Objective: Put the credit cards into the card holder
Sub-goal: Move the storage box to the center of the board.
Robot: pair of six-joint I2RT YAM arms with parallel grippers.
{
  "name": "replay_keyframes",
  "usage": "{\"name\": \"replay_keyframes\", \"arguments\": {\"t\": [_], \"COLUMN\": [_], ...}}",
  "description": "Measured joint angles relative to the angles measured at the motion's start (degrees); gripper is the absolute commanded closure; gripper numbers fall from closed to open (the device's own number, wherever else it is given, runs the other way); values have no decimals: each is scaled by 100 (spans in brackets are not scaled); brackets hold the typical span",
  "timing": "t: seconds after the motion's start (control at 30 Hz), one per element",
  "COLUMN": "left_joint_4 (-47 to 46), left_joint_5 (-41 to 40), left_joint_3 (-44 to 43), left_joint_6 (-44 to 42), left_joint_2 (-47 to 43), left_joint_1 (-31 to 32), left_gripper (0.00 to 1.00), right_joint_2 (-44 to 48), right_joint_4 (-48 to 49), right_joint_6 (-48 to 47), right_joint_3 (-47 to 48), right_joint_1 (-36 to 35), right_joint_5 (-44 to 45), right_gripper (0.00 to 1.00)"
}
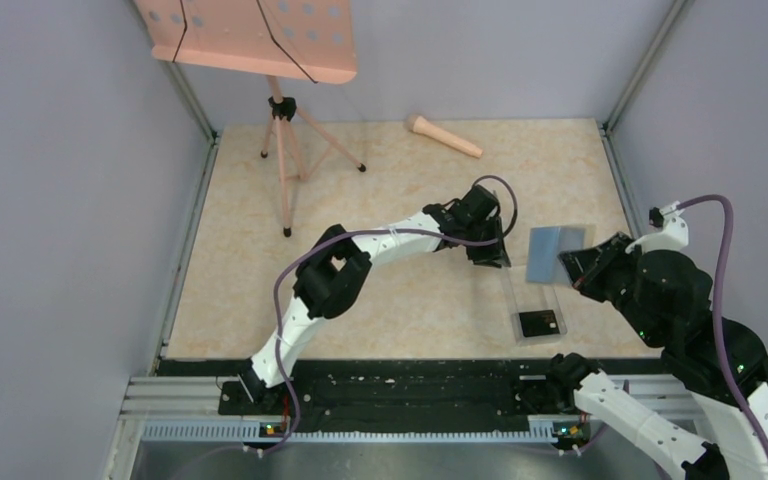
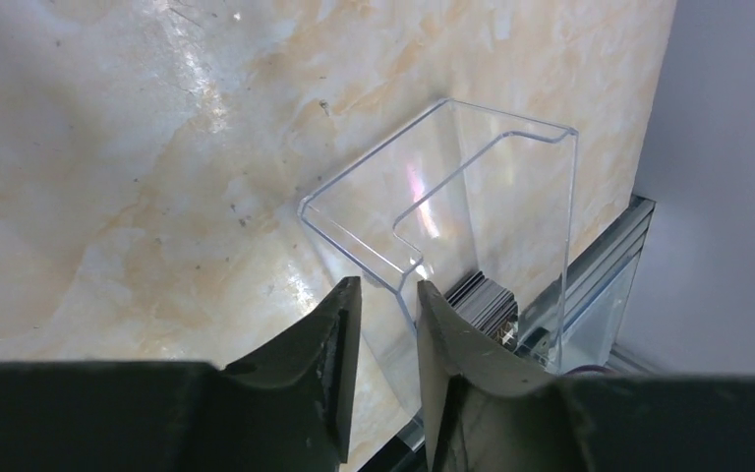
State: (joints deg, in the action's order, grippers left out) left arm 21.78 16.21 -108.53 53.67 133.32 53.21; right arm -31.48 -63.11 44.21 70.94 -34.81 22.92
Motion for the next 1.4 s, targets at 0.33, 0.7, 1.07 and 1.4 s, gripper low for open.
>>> {"name": "replay_keyframes", "arguments": {"t": [0.33, 0.7, 1.07, 1.4], "left_joint_4": [297, 863, 2153, 2914], "left_joint_5": [-369, -914, -1963, -2712], "left_joint_3": [-48, 339, 960, 2140], "left_joint_6": [-44, -286, -761, -1049], "left_joint_2": [-17, -531, -1427, -2522], "left_joint_1": [-26, -291, -754, -1132], "left_gripper": [100, 100, 100, 63], "right_joint_2": [-7, -28, -107, -267], "right_joint_4": [68, 225, 614, 1165], "right_joint_6": [48, 105, 149, 146], "right_joint_3": [-164, -323, -723, -1106], "right_joint_1": [2, 2, 2, 2], "right_joint_5": [-146, -413, -804, -1381], "right_gripper": [100, 100, 100, 100]}}
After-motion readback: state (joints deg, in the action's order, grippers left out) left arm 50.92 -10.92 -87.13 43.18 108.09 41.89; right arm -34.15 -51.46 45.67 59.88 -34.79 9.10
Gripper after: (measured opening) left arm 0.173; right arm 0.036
